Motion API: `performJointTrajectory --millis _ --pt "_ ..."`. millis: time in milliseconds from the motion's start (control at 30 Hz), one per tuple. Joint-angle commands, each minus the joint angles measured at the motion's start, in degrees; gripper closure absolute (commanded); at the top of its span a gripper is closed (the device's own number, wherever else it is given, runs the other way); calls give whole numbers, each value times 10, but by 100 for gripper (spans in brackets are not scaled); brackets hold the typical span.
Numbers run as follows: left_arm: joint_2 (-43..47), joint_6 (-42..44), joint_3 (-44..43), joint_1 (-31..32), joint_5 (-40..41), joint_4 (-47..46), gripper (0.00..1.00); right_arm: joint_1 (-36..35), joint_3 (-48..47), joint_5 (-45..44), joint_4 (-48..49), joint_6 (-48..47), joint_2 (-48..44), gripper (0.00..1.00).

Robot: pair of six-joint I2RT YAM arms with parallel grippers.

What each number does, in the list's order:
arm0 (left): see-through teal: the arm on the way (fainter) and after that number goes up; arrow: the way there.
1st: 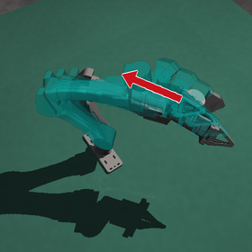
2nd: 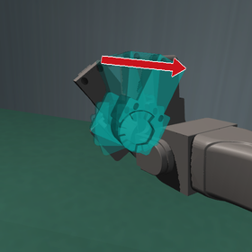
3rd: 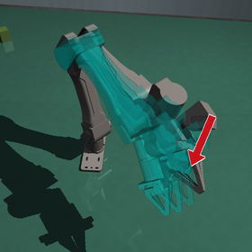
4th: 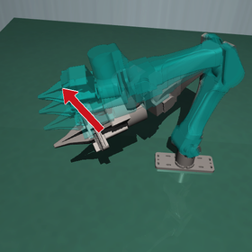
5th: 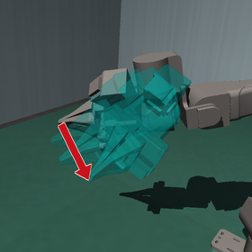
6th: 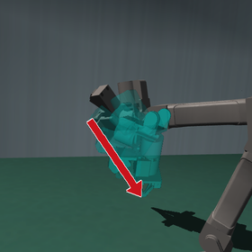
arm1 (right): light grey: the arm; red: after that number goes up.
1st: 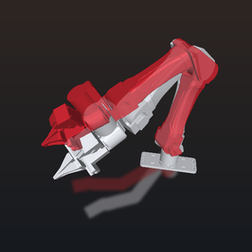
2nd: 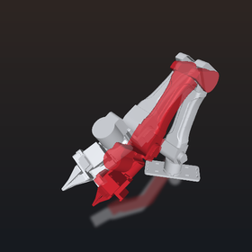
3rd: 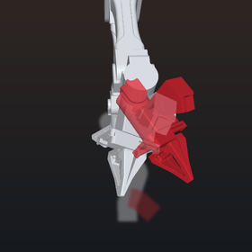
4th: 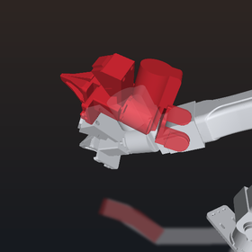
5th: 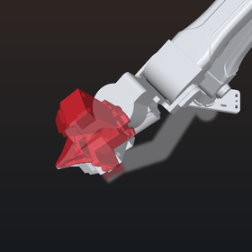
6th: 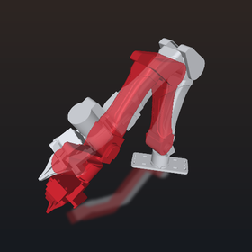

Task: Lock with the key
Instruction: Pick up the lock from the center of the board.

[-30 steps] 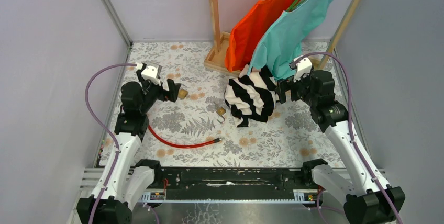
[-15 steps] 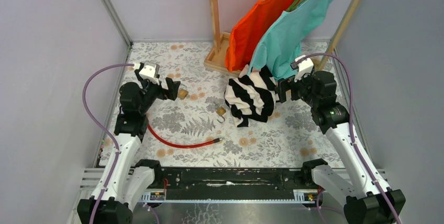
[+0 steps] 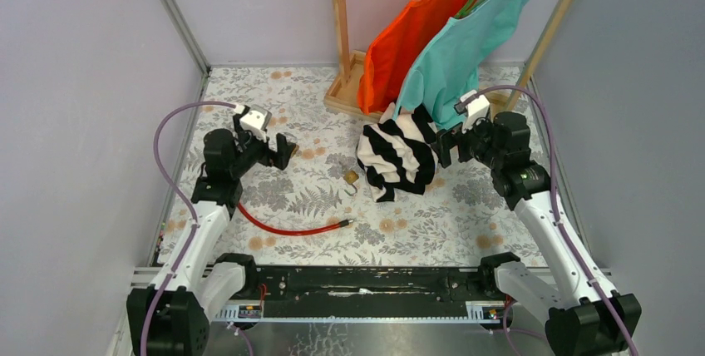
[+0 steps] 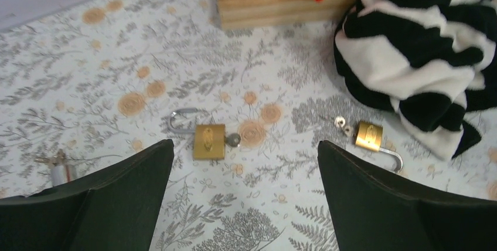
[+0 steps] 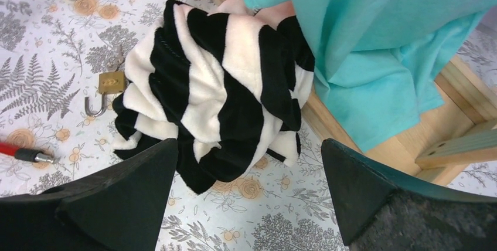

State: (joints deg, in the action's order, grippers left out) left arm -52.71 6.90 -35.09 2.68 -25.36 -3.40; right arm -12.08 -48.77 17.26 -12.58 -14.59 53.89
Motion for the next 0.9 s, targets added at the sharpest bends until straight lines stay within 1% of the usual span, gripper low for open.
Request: performJointTrajectory --millis 0,133,267,333,467,633,667,767,867 --pt "-21 69 24 23 -13 -29 0 -12 0 41 16 -19 13 1" --pt "-35 70 37 40 -1 -34 0 -67 -13 15 17 -17 54 1" --pt "-41 61 43 41 17 -47 0 -160 -40 -41 22 -21 115 1" --pt "-46 58 42 41 30 -48 0 -195 -56 -51 28 -13 152 1" --pt "-51 41 34 40 71 -50 0 -259 -85 -61 47 6 226 1" --pt "-64 26 22 38 121 -48 0 -334 -117 -94 74 19 316 0" --pt "-66 23 20 36 125 -47 0 -350 -128 -102 74 22 335 2" --pt "-68 17 15 26 131 -43 0 -371 -164 -122 69 40 392 5" --pt "-61 14 18 19 132 -45 0 -372 -215 -130 47 69 457 9"
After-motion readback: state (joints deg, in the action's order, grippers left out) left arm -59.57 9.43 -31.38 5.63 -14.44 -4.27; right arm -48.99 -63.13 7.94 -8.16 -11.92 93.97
